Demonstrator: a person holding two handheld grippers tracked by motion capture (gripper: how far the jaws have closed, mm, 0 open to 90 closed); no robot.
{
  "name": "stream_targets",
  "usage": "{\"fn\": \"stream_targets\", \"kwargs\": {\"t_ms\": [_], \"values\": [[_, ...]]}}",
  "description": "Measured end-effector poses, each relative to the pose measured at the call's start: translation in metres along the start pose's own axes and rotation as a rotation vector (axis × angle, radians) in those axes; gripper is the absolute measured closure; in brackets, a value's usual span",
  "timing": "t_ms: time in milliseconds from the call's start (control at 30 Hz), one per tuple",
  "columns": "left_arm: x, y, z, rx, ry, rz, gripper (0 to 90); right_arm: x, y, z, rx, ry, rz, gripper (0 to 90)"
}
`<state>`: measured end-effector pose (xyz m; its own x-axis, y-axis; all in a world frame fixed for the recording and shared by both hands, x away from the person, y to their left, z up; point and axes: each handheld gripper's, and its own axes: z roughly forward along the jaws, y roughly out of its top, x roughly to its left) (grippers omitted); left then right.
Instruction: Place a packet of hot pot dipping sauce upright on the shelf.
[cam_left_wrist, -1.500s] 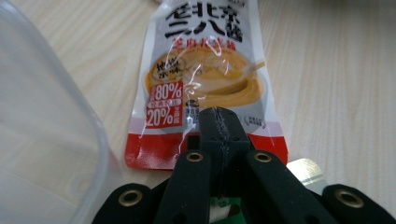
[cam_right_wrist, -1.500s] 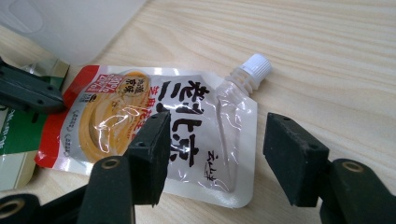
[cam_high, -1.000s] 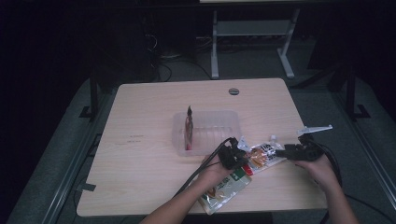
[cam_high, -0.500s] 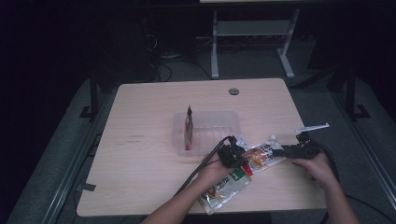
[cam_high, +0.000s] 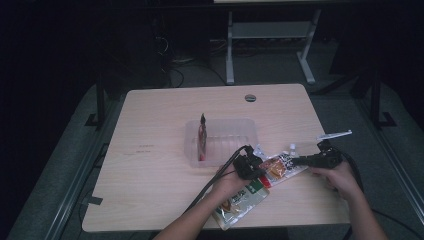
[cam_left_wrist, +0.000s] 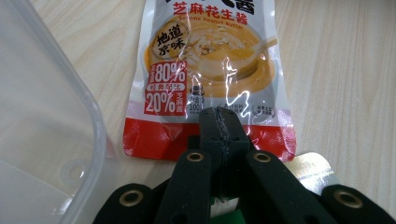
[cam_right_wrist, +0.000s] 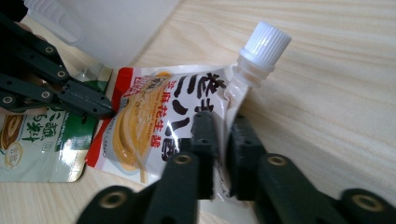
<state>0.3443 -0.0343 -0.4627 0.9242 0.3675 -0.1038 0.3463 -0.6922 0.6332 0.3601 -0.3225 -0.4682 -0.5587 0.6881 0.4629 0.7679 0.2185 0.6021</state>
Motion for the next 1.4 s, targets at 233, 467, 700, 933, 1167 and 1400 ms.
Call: {"fn": "stream_targets", "kwargs": {"t_ms": [233,467,700,933,1167,1400], "values": [[-0.001,0.000,0.000,0.000,0.005,0.000,90.0,0.008,0.000,-0.005,-0.006,-0.011,-0.069,89.6],[0.000,-0.001,0.000,-0.009,-0.005,-0.014,89.7,0.012,0.001,-0.013,-0.048,0.027,-0.095,90.0],[-0.002,-0.002,-0.006,-0.009,-0.010,-0.003,70.7,0.021,0.005,-0.024,-0.099,0.038,-0.119,90.0],[-0.001,-0.009,-0.029,-0.042,-0.049,0.005,60.5,0.028,0.010,-0.039,-0.176,0.024,-0.135,90.0],[0.000,-0.019,-0.062,-0.069,-0.076,0.010,51.7,0.036,0.016,-0.049,-0.227,0.006,-0.147,90.0],[-0.003,-0.037,-0.099,-0.077,-0.095,0.034,46.6,0.041,0.020,-0.057,-0.267,0.004,-0.133,90.0]]}}
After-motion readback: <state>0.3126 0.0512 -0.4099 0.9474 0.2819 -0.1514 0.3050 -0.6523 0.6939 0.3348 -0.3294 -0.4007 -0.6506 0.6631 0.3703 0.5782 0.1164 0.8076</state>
